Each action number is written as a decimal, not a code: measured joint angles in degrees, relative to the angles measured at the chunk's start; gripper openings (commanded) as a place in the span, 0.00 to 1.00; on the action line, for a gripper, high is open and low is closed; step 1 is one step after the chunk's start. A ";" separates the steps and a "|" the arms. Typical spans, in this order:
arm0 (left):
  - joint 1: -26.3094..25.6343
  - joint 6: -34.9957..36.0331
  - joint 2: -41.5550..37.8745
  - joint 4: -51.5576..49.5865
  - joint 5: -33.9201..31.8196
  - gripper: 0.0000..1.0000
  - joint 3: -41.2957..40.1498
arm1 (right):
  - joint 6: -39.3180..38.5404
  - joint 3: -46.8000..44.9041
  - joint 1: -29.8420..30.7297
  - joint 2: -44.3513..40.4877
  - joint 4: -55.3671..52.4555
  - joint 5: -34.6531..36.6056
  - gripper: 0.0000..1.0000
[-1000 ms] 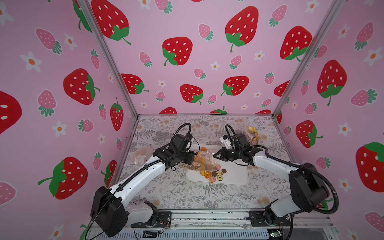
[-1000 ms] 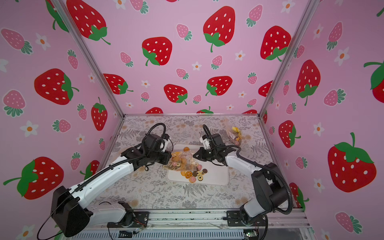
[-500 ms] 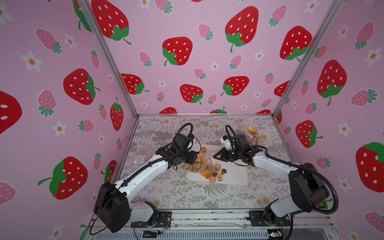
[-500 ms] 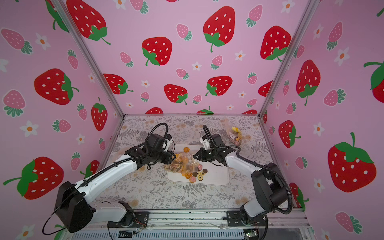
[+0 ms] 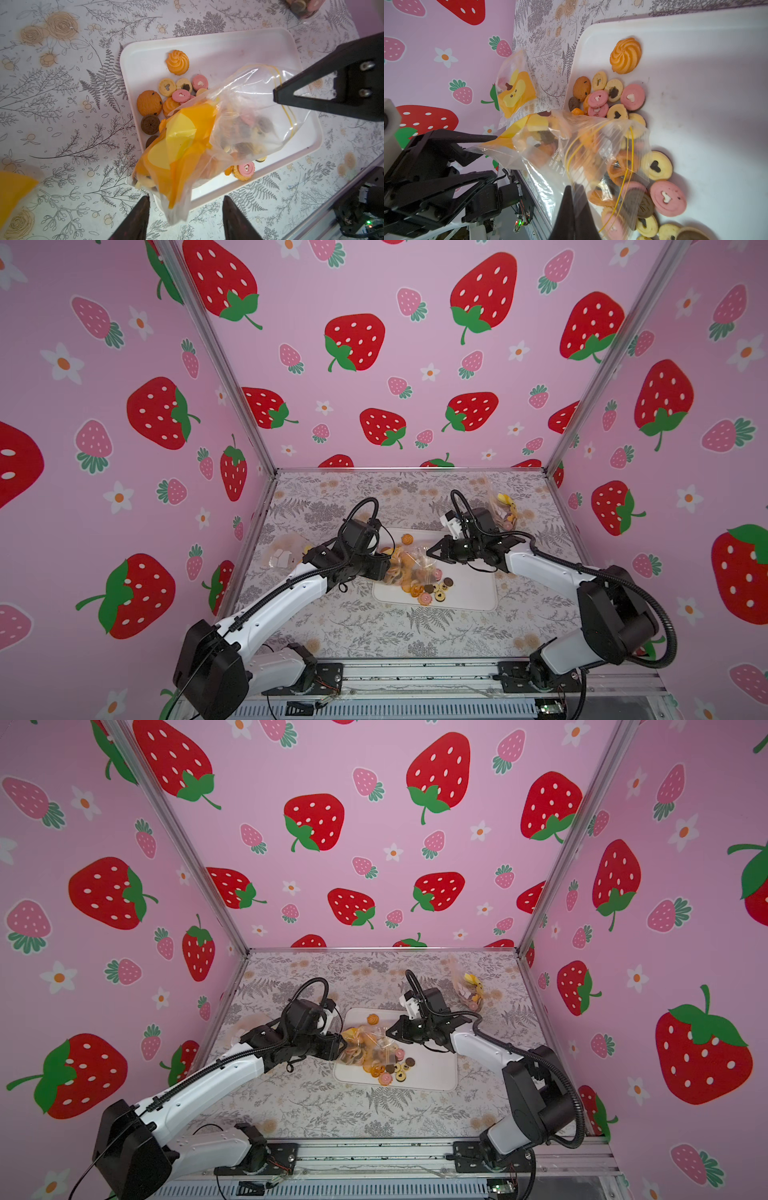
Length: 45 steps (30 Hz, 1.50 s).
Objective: Pour cookies out of the ziploc bag
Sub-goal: 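Pour the cookies out of the ziploc bag onto the tray.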
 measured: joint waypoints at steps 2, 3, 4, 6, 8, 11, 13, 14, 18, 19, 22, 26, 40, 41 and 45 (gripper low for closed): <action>0.00 -0.35 0.66 0.42 -0.02 0.46 -0.15 | 0.04 0.00 0.00 0.00 0.02 0.00 0.00; 0.07 -0.50 1.16 0.70 0.00 0.43 -0.22 | 0.07 0.00 0.00 0.00 0.02 0.00 0.00; 0.11 -0.63 1.75 1.05 0.00 0.41 -0.35 | 0.11 0.00 0.00 0.00 0.02 -0.02 0.00; 0.11 -0.94 3.13 1.53 -0.07 0.34 -0.52 | 0.15 0.00 0.00 0.00 0.02 -0.02 0.00; 0.17 -1.14 4.31 1.84 -0.37 0.25 -0.55 | 0.15 -0.04 0.00 0.00 0.02 -0.02 0.00; 0.59 -1.22 5.42 2.34 -0.52 0.11 -0.55 | 0.15 -0.44 0.00 0.00 0.15 -0.02 0.00; 0.92 -1.14 5.73 2.58 -0.59 0.00 -0.52 | 0.15 -0.87 0.00 0.00 0.26 -0.02 0.00; 1.03 -1.29 5.81 2.60 -0.59 0.00 -0.48 | 0.15 -1.11 0.00 0.00 0.28 -0.02 0.00; 1.11 -0.66 5.99 2.12 -0.72 0.00 0.72 | 0.15 -1.95 0.00 0.00 0.39 0.00 0.00; 1.11 -0.55 6.08 1.99 -0.70 0.00 1.31 | 0.15 -2.12 -0.02 0.00 0.42 0.00 0.00; 1.11 -0.28 6.16 1.31 -0.66 0.00 3.04 | 0.13 -2.38 -0.17 -0.20 0.39 0.02 0.00; 1.11 0.33 6.16 0.07 -0.28 0.00 6.10 | 0.09 -2.62 -1.11 -1.11 0.37 0.00 0.00; -2.36 1.99 13.51 -1.70 1.22 0.00 16.15 | -1.38 -3.26 -4.17 -1.53 -0.11 0.17 0.00; -2.82 2.10 14.51 -1.84 1.22 0.00 16.85 | -1.57 -3.26 -4.17 -1.31 -0.13 0.26 0.00; -4.81 2.29 16.83 -2.78 1.01 0.00 19.61 | -1.84 -3.26 -4.17 -0.94 -0.57 0.39 0.00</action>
